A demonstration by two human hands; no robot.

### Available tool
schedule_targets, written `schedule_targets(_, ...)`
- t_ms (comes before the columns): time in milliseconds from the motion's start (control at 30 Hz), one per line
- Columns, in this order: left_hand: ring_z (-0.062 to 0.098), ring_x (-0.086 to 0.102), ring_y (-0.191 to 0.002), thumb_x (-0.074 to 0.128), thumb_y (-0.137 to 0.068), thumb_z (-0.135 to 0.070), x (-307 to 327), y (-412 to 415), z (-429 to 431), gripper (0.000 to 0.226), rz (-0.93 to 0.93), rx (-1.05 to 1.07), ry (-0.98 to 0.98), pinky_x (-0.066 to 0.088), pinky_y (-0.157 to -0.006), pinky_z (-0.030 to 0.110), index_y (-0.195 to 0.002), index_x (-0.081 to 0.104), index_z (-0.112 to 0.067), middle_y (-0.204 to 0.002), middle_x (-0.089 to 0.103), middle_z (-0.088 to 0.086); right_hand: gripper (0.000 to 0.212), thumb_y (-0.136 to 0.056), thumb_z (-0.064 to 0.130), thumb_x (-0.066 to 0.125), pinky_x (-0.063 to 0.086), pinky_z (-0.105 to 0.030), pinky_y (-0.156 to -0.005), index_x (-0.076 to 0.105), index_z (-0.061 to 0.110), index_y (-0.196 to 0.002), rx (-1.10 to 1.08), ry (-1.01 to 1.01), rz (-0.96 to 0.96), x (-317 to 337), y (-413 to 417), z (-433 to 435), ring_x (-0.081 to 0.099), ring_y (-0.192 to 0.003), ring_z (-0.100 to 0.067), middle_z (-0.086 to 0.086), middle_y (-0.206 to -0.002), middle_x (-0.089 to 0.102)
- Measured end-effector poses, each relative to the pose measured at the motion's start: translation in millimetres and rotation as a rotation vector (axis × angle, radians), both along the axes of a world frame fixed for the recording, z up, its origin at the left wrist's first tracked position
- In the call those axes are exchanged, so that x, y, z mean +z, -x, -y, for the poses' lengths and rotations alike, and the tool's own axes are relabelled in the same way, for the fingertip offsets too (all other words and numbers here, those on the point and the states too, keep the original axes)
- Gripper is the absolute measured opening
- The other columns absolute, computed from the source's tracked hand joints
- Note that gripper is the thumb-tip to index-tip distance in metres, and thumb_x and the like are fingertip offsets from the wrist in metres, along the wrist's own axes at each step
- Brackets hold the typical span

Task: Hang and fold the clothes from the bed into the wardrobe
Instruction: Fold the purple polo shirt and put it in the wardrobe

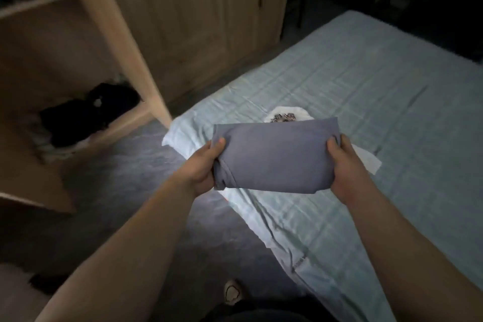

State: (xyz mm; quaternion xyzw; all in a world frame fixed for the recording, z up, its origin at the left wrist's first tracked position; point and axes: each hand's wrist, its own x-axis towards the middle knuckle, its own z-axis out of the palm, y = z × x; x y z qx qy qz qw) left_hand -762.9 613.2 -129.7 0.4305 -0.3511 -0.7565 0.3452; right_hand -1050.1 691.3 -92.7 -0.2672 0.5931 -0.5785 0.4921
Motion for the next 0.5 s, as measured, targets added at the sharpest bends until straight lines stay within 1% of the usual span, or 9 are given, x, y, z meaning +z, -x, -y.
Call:
schedule_targets(33, 0.036, 0.059, -0.119, 0.051, -0.102, -0.033, 9, -27, 0, 0.042, -0.015, 0.046, -0.020, 0.049, -0.097, 0.054, -0.134, 0.056, -0.007, -0.130, 0.063, 0.020, 0.014, -0.098, 0.034, 0.053, 0.052, -0.040, -0.091, 0.063, 0.032, -0.108, 0.047, 0.015, 0.003, 10, -24, 14, 0.067, -0.108, -0.013, 0.009, -0.115, 0.071)
schedule_targets(100, 0.033, 0.064, -0.111, 0.048, -0.103, -0.031, 25, -75, -2, 0.038, -0.057, 0.118, -0.068, 0.059, -0.082, 0.051, -0.132, 0.056, -0.008, -0.124, 0.067, 0.017, 0.014, -0.097, 0.035, 0.055, 0.052, -0.041, -0.094, 0.068, 0.037, -0.101, 0.137, 0.045, 0.005, 27, -66, 41, 0.068, -0.106, -0.011, 0.012, -0.112, 0.072)
schedule_targets(133, 0.034, 0.066, -0.108, 0.047, -0.103, -0.031, 29, -97, -3, 0.037, -0.082, 0.150, -0.080, 0.060, -0.075, 0.050, -0.131, 0.056, -0.009, -0.124, 0.067, 0.017, 0.014, -0.097, 0.037, 0.057, 0.052, -0.044, -0.096, 0.070, 0.040, -0.096, 0.179, 0.056, -0.009, 35, -87, 55, 0.067, -0.105, -0.013, 0.010, -0.113, 0.071)
schedule_targets(167, 0.034, 0.066, -0.109, 0.047, -0.103, -0.031, 33, -118, -5, 0.038, -0.104, 0.190, -0.077, 0.059, -0.073, 0.050, -0.132, 0.056, -0.009, -0.127, 0.065, 0.018, 0.011, -0.096, 0.040, 0.059, 0.052, -0.048, -0.097, 0.070, 0.042, -0.094, 0.225, 0.054, -0.040, 40, -107, 68, 0.067, -0.106, -0.016, 0.007, -0.115, 0.070)
schedule_targets(200, 0.034, 0.065, -0.112, 0.047, -0.103, -0.031, 37, -138, -4, 0.039, -0.122, 0.234, -0.063, 0.059, -0.077, 0.049, -0.134, 0.055, -0.008, -0.130, 0.063, 0.019, 0.010, -0.096, 0.041, 0.059, 0.053, -0.048, -0.094, 0.068, 0.042, -0.095, 0.265, 0.051, -0.053, 46, -127, 81, 0.067, -0.105, -0.017, 0.006, -0.115, 0.070)
schedule_targets(267, 0.032, 0.062, -0.119, 0.047, -0.103, -0.030, 45, -174, -1, 0.040, -0.138, 0.331, -0.026, 0.057, -0.089, 0.048, -0.136, 0.054, -0.007, -0.137, 0.059, 0.020, 0.012, -0.101, 0.035, 0.052, 0.055, -0.041, -0.085, 0.064, 0.035, -0.100, 0.342, 0.087, -0.041, 52, -166, 106, 0.068, -0.100, -0.014, 0.009, -0.110, 0.072)
schedule_targets(367, 0.032, 0.057, -0.123, 0.050, -0.103, -0.027, 55, -224, 10, 0.040, -0.134, 0.474, 0.041, 0.050, -0.101, 0.050, -0.138, 0.052, -0.009, -0.139, 0.056, 0.019, 0.014, -0.098, 0.034, 0.055, 0.051, -0.041, -0.096, 0.063, 0.029, -0.106, 0.451, 0.135, 0.016, 61, -226, 139, 0.065, -0.108, -0.017, 0.006, -0.111, 0.072)
schedule_targets(433, 0.031, 0.058, -0.124, 0.052, -0.102, -0.028, 60, -255, 20, 0.038, -0.123, 0.548, 0.073, 0.048, -0.104, 0.050, -0.137, 0.053, -0.012, -0.138, 0.058, 0.017, 0.027, -0.089, 0.039, 0.059, 0.052, -0.039, -0.095, 0.062, 0.026, -0.113, 0.502, 0.161, 0.057, 63, -260, 165, 0.066, -0.110, -0.017, 0.004, -0.116, 0.072)
schedule_targets(500, 0.032, 0.058, -0.125, 0.053, -0.101, -0.029, 65, -283, 31, 0.035, -0.112, 0.600, 0.095, 0.046, -0.105, 0.052, -0.134, 0.056, -0.016, -0.135, 0.061, 0.015, 0.025, -0.092, 0.036, 0.058, 0.054, -0.037, -0.091, 0.061, 0.025, -0.115, 0.542, 0.159, 0.073, 63, -291, 193, 0.068, -0.105, -0.015, 0.004, -0.114, 0.072)
